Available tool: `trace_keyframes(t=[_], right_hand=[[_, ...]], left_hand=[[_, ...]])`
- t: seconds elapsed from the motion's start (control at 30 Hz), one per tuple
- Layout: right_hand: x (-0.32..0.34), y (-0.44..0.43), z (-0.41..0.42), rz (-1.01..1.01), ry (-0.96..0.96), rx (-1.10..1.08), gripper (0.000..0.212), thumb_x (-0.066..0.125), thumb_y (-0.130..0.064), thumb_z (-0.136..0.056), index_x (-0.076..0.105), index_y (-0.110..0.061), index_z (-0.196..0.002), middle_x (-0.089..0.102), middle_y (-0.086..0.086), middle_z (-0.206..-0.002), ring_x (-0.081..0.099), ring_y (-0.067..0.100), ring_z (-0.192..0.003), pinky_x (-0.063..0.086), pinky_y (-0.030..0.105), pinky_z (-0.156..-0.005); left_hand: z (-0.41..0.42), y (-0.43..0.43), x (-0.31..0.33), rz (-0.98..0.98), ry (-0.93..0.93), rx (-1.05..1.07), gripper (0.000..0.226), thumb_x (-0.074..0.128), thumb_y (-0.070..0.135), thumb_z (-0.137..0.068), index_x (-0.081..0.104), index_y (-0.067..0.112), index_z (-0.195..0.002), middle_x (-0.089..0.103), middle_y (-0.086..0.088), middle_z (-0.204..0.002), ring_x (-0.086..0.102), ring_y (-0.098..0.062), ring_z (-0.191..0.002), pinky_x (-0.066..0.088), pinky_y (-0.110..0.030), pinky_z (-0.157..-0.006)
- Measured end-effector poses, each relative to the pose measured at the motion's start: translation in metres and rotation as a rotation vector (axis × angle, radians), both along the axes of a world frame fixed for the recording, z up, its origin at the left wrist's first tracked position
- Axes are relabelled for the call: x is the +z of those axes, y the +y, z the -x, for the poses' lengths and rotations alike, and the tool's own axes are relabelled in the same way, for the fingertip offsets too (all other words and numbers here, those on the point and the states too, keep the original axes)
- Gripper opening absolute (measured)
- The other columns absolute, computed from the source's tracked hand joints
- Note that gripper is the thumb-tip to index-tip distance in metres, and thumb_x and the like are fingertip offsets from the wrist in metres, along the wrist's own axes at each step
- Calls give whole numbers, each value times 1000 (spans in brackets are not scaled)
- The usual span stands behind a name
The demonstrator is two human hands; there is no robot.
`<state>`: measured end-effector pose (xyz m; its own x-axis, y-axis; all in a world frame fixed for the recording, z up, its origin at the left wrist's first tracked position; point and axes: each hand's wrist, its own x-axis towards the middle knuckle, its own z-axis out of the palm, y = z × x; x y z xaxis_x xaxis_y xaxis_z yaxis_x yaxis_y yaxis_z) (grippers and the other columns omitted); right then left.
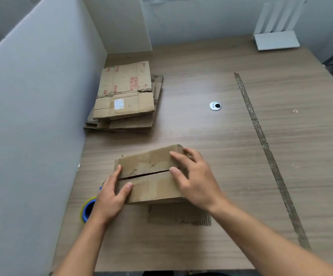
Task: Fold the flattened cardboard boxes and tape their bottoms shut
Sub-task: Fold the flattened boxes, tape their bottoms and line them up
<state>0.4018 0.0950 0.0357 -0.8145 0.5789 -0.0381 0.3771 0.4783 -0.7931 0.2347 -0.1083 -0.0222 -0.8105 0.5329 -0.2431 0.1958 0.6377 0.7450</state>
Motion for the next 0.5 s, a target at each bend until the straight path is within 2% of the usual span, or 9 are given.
trace_keyframes(t=[0.07,0.1,0.2,0.3,0.43,0.5], right_hand=[[11,-30,8,-88,32,55,50,47,-53,-90,57,-37,-136,38,3,-153,37,27,-134,31,38,-114],[16,-46,13,-127,29,86,52,45,-54,-90,53,-38,-138,34,3,-156,32,28,-135,32,44,-111],[24,-77,26,-185,-13,126,49,45,-49,-96,42,-40,-145,19,1,-163,19,27,-140,27,52,-109],[19,-64,30,-142,-12,97,47,47,-45,-99,41,-42,-146,17,-2,-164,16,24,-143,23,50,-112],[-1,-21,18,-26,62,-61,48,48,-48,-94,52,-40,-141,34,-4,-159,32,21,-141,28,41,-117],[-15,-8,7,121,140,-120,46,50,-51,-93,54,-42,-138,39,-10,-155,35,12,-141,27,31,-117]], left_hand=[[11,-15,-10,-93,-135,80,60,63,27,-95,36,32,-149,42,1,-153,41,-18,-141,28,-43,-120],[15,-23,-15,-158,-218,114,54,57,15,-100,38,36,-146,44,-3,-152,42,-21,-140,28,-46,-120],[24,-41,-22,-217,-371,178,52,48,10,-103,45,49,-136,52,4,-145,49,-18,-134,31,-49,-118],[26,-39,-20,-169,-345,144,50,51,15,-103,45,53,-135,47,7,-150,45,-14,-138,30,-48,-119],[15,-5,-5,-138,-201,48,54,52,12,-102,36,29,-151,37,9,-154,35,-9,-142,23,-36,-122],[11,13,-1,-80,-114,-1,55,52,17,-102,33,26,-153,35,16,-149,33,-4,-139,22,-24,-117]])
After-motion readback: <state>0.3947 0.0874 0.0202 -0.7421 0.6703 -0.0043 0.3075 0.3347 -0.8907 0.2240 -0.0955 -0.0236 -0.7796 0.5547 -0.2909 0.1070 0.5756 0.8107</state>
